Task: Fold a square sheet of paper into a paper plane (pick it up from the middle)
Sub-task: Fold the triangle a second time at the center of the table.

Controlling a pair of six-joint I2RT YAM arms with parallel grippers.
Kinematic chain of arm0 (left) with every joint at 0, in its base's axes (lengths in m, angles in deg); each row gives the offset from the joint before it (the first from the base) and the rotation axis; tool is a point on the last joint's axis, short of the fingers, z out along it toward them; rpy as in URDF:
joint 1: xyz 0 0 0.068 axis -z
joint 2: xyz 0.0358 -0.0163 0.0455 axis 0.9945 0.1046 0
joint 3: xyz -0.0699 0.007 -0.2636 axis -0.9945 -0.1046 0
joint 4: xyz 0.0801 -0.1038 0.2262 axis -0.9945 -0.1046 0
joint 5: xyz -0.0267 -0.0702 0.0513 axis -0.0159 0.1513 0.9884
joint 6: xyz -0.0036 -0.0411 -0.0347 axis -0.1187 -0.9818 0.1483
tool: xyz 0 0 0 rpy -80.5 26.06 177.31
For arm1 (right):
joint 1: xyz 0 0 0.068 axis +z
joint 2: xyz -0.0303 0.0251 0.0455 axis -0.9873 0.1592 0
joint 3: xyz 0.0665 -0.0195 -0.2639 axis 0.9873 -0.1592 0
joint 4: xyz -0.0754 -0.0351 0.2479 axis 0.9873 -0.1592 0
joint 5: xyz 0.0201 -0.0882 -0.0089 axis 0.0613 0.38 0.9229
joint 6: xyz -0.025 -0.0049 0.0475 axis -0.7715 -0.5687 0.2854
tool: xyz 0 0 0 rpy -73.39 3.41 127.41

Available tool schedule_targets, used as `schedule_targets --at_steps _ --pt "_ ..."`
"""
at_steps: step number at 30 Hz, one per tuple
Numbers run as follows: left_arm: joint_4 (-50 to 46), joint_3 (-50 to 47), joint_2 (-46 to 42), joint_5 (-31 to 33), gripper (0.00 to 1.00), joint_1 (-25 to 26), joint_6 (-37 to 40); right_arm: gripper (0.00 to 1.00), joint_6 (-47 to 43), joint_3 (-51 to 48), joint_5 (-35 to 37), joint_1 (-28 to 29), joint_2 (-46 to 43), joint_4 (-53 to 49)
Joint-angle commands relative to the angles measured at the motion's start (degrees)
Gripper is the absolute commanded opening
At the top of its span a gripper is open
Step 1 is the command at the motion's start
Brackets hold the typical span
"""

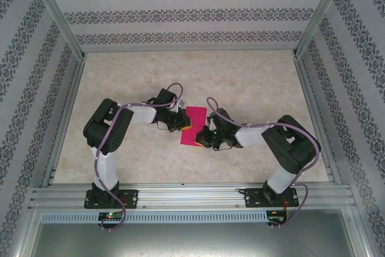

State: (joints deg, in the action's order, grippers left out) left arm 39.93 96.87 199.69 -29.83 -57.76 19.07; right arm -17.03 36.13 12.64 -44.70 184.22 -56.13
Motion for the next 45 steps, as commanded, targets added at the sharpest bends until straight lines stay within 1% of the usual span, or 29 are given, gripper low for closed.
schedule_targets --at_steps 1,8,12,17,20,26,33,37,45 --pt "-3.0 -1.7 2.7 5.5 0.05 -0.9 -0.3 0.05 2.0 -3.5 -0.3 -0.2 -1.3 -2.3" --pt "-2.8 -2.1 2.1 5.5 0.06 -0.8 -0.1 0.07 1.7 -6.1 1.1 -0.6 -6.5 -5.7" --pt "-2.5 -2.3 1.8 5.3 0.05 -0.8 -0.1 0.07 2.3 -7.5 1.0 -1.0 -9.4 -4.6" --pt "-2.7 -2.1 1.8 4.9 0.06 -0.8 0.3 0.07 1.9 -4.7 1.5 -0.8 -13.3 -5.6" --pt "-2.7 -2.1 1.8 4.8 0.06 -0.8 0.3 0.06 0.5 -0.8 1.4 -0.7 -12.4 -6.9" --pt "-2.4 -2.1 1.8 4.4 0.06 -0.8 0.2 0.05 -0.3 4.5 0.5 -0.8 -5.0 -5.3" --pt "-2.8 -2.2 1.8 4.7 0.06 -0.8 0.2 0.05 1.3 1.5 -0.5 -0.9 1.6 -0.5" --pt "-2.8 -2.1 1.6 4.8 0.06 -0.9 0.3 0.05 2.4 -1.8 -0.6 -1.0 1.9 1.4" --pt "-3.1 -1.9 1.8 4.8 0.05 -0.8 0.4 0.07 2.4 -3.6 0.0 -0.5 -3.4 2.7"
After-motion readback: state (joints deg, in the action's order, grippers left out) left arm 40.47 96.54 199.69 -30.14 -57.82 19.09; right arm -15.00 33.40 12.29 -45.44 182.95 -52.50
